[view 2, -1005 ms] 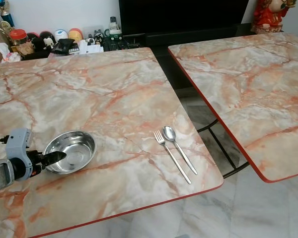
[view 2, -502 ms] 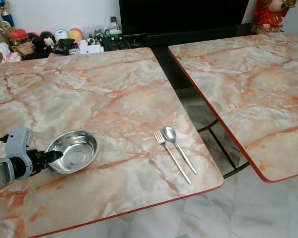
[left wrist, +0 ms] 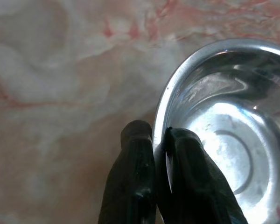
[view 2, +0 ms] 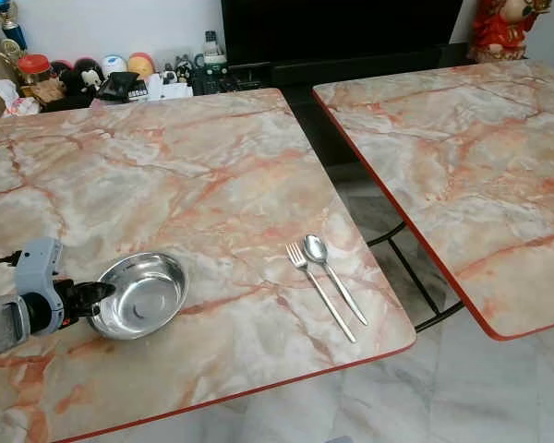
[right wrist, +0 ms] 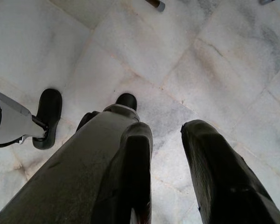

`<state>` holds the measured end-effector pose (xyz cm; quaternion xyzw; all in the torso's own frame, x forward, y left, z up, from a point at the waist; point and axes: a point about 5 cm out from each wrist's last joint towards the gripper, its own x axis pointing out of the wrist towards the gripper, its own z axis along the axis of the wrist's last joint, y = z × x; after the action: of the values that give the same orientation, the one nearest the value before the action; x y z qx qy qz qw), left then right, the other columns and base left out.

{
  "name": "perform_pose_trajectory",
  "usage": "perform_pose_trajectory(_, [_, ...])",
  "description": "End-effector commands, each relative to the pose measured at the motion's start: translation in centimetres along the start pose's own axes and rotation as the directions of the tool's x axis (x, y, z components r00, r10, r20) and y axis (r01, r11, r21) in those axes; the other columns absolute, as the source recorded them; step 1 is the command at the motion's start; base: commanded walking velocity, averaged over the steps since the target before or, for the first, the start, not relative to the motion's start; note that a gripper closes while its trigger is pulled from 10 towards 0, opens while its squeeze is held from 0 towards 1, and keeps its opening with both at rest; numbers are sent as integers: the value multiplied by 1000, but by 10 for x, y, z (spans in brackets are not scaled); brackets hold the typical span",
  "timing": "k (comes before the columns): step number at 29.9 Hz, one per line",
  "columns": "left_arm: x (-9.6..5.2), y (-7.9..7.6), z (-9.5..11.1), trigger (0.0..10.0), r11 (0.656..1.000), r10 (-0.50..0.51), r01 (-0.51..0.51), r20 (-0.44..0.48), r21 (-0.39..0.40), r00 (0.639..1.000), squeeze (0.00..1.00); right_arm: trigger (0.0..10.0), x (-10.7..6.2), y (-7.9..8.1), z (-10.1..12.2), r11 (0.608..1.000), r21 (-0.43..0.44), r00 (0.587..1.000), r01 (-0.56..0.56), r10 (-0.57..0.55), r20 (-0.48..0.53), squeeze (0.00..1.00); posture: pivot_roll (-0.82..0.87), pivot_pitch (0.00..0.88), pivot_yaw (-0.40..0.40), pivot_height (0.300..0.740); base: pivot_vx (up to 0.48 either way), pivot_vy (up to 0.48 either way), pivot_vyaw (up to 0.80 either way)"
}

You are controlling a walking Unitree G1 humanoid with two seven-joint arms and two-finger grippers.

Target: Setting the table

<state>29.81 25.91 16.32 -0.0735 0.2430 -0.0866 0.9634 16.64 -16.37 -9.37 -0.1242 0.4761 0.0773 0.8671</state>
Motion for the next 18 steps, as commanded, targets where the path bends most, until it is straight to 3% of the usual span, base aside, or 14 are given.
perform_pose_trajectory(1, [-2,4,-5,0,999,30,-29,-31,15,999,0,10000,-1,4,-8,1000,-2,999,-13,13,-29,0,87,142,42,740,0,0,0])
perform_pose_trajectory(12, [-2,5,-1,0,999,39,-40,18,10,999,0,10000,-1,4,-8,1000,-4,999,-12,12,-30,0,87,143,40,740,0,0,0])
perform_pose_trajectory(15, [-1,0,2,0,1000,0,1,66,-22,998,0,10000,-1,4,-8,1000,-4,999,-13,12,-30,0,89,141,39,740,0,0,0])
perform_pose_trajectory(16, [2,-7,0,0,995,-48,58,114,-87,992,0,10000,-1,4,-8,1000,-5,999,-13,12,-30,0,88,138,40,740,0,0,0])
perform_pose_trajectory(18, [4,-13,-2,0,985,-78,99,148,-145,986,0,10000,-1,4,-8,1000,-5,999,-12,12,-30,0,83,139,39,740,0,0,0])
